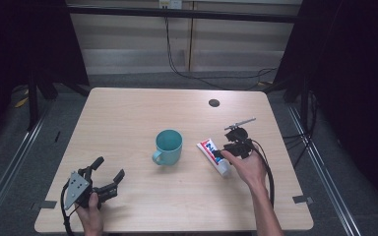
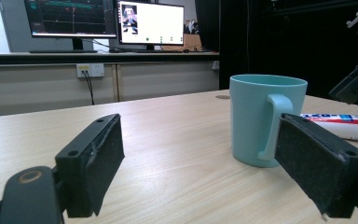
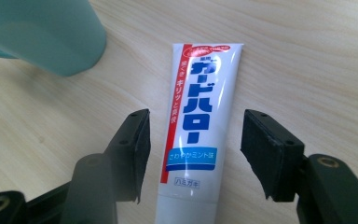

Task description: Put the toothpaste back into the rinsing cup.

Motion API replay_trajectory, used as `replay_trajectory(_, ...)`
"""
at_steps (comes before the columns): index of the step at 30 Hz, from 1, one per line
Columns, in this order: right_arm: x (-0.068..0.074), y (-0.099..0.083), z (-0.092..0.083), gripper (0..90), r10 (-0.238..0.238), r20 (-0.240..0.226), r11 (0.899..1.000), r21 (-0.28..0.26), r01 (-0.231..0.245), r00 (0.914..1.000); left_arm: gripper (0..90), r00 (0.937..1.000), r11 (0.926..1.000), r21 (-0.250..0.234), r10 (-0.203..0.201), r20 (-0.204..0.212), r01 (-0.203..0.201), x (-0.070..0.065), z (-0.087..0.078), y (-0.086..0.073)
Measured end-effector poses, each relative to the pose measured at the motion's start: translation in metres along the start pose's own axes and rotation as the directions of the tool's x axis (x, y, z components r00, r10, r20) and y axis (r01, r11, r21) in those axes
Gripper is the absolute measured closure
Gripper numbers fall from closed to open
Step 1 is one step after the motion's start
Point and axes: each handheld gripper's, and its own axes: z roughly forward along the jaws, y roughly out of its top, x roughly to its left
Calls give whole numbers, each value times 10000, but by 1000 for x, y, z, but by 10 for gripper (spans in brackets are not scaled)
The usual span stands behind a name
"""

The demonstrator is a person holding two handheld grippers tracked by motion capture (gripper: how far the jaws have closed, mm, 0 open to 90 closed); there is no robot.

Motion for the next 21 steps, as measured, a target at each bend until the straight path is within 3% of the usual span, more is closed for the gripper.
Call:
replay_trajectory(4,-1,3,7,442,6,131,9989,466,-13,9999,155,10000,10000,4,32,-24,-32,0,0,0)
replay_trajectory(9,-2,4,13,466,-47,349,9991,424,32,9994,156,10000,10000,7,54,-13,-54,0,0,0)
replay_trajectory(11,-2,6,16,469,57,169,9985,549,-66,9998,155,10000,10000,-4,28,-14,-28,0,0,0)
replay_trajectory(14,1,10,25,485,-235,307,9935,1123,199,9993,155,10000,10000,-10,36,-10,-36,0,0,0)
replay_trajectory(17,4,14,26,463,-263,576,9928,1184,194,9980,155,10000,10000,6,27,-5,-27,0,0,0)
replay_trajectory(21,3,17,30,445,-85,475,9909,1347,21,9988,156,10000,10000,-14,32,6,-32,0,0,0)
